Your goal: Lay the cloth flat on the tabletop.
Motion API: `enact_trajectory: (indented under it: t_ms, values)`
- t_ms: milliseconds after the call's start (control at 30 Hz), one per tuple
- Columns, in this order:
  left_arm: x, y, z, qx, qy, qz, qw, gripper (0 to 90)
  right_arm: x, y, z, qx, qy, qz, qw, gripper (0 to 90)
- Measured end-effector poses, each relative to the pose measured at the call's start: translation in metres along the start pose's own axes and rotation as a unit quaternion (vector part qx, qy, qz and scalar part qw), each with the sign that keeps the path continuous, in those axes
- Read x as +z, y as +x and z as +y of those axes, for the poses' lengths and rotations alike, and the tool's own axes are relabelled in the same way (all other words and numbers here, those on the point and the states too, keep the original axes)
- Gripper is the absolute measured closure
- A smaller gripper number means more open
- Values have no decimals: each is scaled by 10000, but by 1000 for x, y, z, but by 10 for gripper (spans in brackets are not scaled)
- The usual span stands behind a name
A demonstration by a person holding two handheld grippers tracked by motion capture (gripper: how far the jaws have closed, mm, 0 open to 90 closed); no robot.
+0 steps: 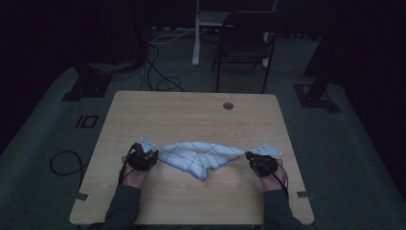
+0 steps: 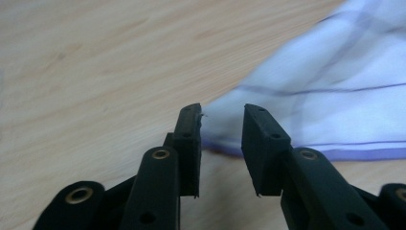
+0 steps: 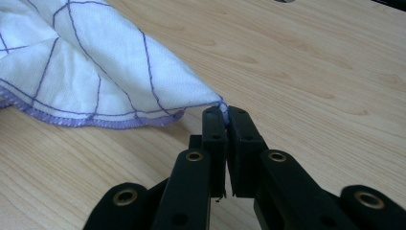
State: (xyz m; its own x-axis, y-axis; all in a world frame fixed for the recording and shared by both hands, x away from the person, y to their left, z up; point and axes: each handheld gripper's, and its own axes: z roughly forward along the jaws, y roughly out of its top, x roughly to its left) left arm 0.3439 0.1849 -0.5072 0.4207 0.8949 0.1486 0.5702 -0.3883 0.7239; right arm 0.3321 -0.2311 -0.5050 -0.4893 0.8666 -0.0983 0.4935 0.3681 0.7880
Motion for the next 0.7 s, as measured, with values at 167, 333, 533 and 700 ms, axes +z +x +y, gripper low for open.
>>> enact_trajectory:
  t_ms: [167, 333, 533, 700]
  values:
    - [-6, -18, 7, 218, -124, -308, 9992, 649, 0, 1, 0, 1, 5, 1, 10000, 875]
    - [-10, -49, 13, 481, -204, -776, 9956, 615, 0, 1, -1, -3, -1, 6, 10000, 872]
    - [-12, -81, 18, 798, -249, -1163, 9897, 580, 1, 2, -1, -9, 15, 11, 10000, 869]
    - [-14, -122, 19, 1205, -285, -1600, 9793, 535, 1, 2, -2, -2, 15, 11, 10000, 867]
